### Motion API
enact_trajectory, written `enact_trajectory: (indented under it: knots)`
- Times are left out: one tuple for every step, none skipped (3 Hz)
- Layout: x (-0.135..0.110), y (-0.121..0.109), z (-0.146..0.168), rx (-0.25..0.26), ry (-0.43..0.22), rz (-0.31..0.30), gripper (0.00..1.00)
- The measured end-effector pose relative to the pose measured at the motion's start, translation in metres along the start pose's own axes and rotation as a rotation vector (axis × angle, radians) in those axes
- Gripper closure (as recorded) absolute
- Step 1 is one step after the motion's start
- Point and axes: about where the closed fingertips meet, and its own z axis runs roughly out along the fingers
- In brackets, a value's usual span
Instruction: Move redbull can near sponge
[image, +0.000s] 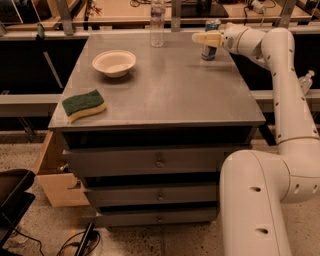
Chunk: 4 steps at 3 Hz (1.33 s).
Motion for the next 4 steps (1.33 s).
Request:
enact_trajectory:
  knots:
    - [0.0011, 0.0019, 0.0025, -0.003, 0.003, -0.002, 0.24]
    - [0.0027, 0.0041, 0.0056, -0.007, 0.004, 0.0, 0.47]
    - [0.0043, 0.0064, 0.0088, -0.011, 0.006, 0.001, 0.71]
    - [0.0058, 0.0086, 0.0117, -0.015, 0.008, 0.002, 0.94]
